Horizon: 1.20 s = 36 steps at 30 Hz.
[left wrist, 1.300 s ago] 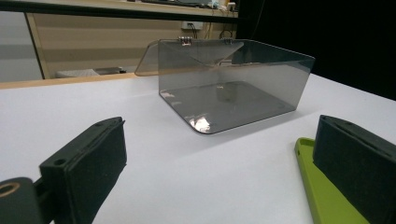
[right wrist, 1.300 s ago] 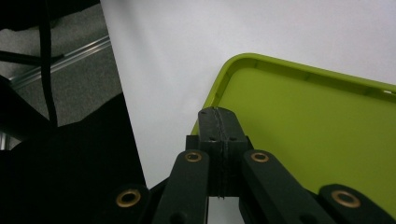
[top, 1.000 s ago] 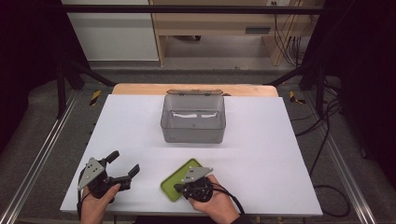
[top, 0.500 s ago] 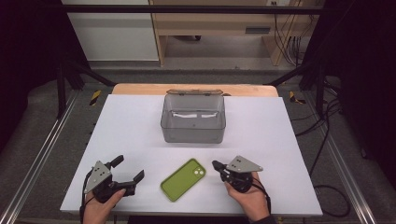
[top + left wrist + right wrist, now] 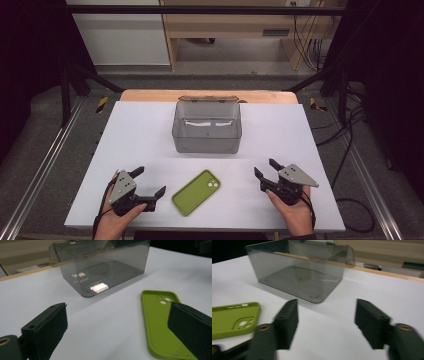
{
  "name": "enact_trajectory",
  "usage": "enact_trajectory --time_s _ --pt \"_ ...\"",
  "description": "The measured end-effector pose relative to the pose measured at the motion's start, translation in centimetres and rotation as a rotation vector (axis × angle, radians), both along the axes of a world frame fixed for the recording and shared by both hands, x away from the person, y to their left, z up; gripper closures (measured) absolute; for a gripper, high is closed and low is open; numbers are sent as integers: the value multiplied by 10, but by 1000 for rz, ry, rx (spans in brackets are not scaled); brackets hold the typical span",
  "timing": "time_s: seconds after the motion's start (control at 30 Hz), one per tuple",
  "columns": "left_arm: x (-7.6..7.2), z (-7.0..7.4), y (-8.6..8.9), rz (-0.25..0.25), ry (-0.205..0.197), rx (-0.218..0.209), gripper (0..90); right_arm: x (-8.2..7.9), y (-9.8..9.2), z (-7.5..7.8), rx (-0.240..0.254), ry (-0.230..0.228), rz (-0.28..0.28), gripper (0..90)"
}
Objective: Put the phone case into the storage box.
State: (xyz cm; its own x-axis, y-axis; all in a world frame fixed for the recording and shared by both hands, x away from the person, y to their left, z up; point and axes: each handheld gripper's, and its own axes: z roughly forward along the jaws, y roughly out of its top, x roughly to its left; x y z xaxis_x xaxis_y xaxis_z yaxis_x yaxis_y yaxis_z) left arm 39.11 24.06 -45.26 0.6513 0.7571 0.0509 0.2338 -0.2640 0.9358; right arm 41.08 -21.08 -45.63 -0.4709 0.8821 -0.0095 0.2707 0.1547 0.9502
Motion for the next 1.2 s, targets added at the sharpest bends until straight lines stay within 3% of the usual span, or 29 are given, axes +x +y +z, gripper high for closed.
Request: enact_trajectory --time_s 0.03,0.07,0.1,0.13,0.27,0.37,0.5,0.53,0.57,0.63,1.0,1.1,1.13,1.17,1.2 --pt "1 0 -3 -6 7 14 26 0 0 0 0 0 0 330" --pt "3 1 -9 -18 13 36 25 1 -5 -1 0 3 -14 248" --pt "4 1 -12 -26 16 49 25 1 -5 -1 0 3 -14 248" --pt "8 2 -22 -41 26 81 24 2 -8 -1 -1 -2 -31 157" --pt "13 3 -39 -82 61 87 26 1 -10 -1 3 -17 -33 85" --pt "14 3 -50 -104 79 128 25 0 -12 -2 13 -13 -22 69" --pt "15 3 -60 -129 126 216 26 0 -14 -3 24 -5 -6 63" --pt "16 1 -63 -138 156 274 27 -1 -15 -3 27 2 -2 58" --pt "16 1 -63 -138 156 274 28 -1 -15 -3 27 2 -2 58" --pt "17 -1 -65 -142 181 331 31 -1 -15 -4 33 7 3 55" --pt "21 -4 -58 -140 248 344 33 -1 -14 -4 16 12 -1 55" --pt "21 -6 -55 -128 280 334 87 0 -13 -5 14 13 2 55" --pt "22 -6 -54 -131 287 327 178 0 -13 -5 14 15 4 54" --pt "22 -6 -53 -130 295 320 178 0 -13 -5 14 15 4 54" --pt "23 -7 -51 -130 318 301 249 0 -12 -6 12 21 5 54"
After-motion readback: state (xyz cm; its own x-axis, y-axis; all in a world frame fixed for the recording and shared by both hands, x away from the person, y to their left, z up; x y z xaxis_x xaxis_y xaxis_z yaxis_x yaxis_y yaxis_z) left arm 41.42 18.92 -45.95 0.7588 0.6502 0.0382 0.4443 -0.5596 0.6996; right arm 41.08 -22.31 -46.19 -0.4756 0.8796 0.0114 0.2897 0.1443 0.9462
